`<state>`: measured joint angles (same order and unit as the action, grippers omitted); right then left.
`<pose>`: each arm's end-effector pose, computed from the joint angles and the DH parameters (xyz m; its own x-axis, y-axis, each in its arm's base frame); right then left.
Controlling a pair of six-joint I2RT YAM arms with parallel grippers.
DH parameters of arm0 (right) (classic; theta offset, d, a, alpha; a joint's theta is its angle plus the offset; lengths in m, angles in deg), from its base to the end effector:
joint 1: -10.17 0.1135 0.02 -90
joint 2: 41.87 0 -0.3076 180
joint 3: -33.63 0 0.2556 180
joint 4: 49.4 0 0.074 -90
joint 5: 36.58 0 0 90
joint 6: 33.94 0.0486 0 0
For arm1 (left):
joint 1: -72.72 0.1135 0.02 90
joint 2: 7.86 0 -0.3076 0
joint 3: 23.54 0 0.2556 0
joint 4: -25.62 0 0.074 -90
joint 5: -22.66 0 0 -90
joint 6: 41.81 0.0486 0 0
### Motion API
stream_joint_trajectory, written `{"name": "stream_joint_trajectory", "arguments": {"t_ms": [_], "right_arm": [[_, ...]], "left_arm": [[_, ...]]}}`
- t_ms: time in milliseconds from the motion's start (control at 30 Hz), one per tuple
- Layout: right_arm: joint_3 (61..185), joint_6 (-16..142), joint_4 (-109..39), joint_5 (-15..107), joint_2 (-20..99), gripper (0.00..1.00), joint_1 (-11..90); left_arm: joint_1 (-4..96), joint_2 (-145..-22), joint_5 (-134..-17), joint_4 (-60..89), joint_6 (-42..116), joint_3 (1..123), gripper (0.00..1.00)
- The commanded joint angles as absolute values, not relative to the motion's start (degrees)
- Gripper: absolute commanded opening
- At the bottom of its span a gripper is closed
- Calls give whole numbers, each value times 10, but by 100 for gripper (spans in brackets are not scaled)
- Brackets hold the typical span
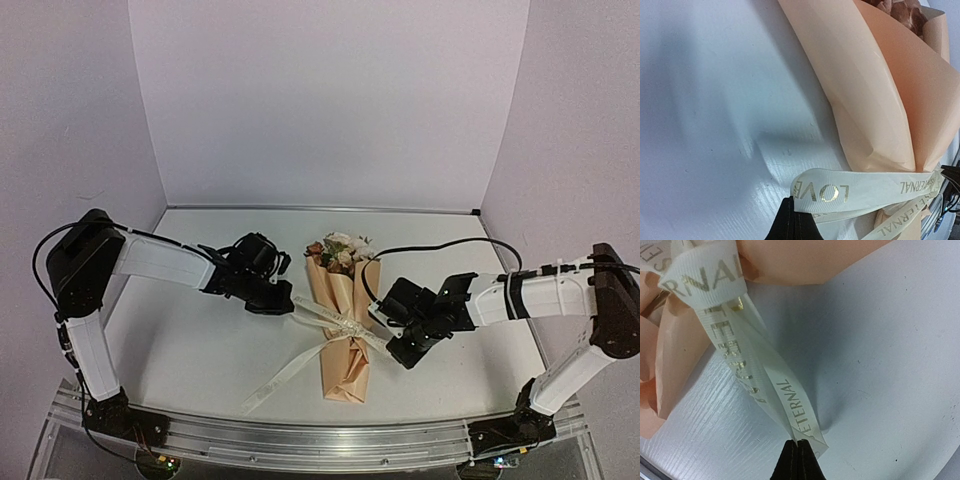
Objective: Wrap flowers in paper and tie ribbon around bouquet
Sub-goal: Tie the ribbon around the folded bouquet.
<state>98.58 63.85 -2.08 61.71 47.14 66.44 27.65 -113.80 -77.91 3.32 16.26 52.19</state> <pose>0.1652 0.2348 0.2011 -0.6294 -0.7012 -0.3349 -0.7187 0.6892 -0.0921 0.2758 -0.2891 0.1840 -0.8854 0.1514 -0.4396 0.3612 0.8192 -0.4454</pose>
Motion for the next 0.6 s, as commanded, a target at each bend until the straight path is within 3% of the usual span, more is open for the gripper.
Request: {"name": "stream_joint_trajectory", "arguments": {"t_ms": [0, 567], "right_arm": [[979, 641, 16, 631, 456, 0, 662], [976, 637, 40, 617, 452, 0, 662]], "left_arm": [[296, -1100, -733, 14, 187, 512, 0], [337, -1084, -754, 20, 202, 496, 0]]}}
